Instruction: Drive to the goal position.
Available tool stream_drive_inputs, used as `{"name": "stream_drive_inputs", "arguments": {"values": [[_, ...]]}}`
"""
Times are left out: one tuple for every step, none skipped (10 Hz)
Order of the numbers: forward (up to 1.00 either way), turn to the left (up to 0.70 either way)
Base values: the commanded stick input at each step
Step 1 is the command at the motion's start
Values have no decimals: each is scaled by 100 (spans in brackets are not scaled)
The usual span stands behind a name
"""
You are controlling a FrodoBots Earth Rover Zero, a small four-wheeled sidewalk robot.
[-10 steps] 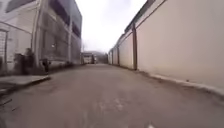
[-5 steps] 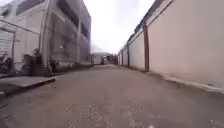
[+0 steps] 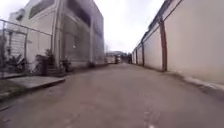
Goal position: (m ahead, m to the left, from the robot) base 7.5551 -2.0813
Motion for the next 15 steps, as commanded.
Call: {"name": "stream_drive_inputs", "arguments": {"values": [[70, -7], [70, -35], [70, -35], [70, -25], [70, -6], [70, 7], [70, 12], [70, 3], [70, 0], [70, 0], [70, 0], [70, -5], [70, -32], [70, -26], [70, -21]]}}
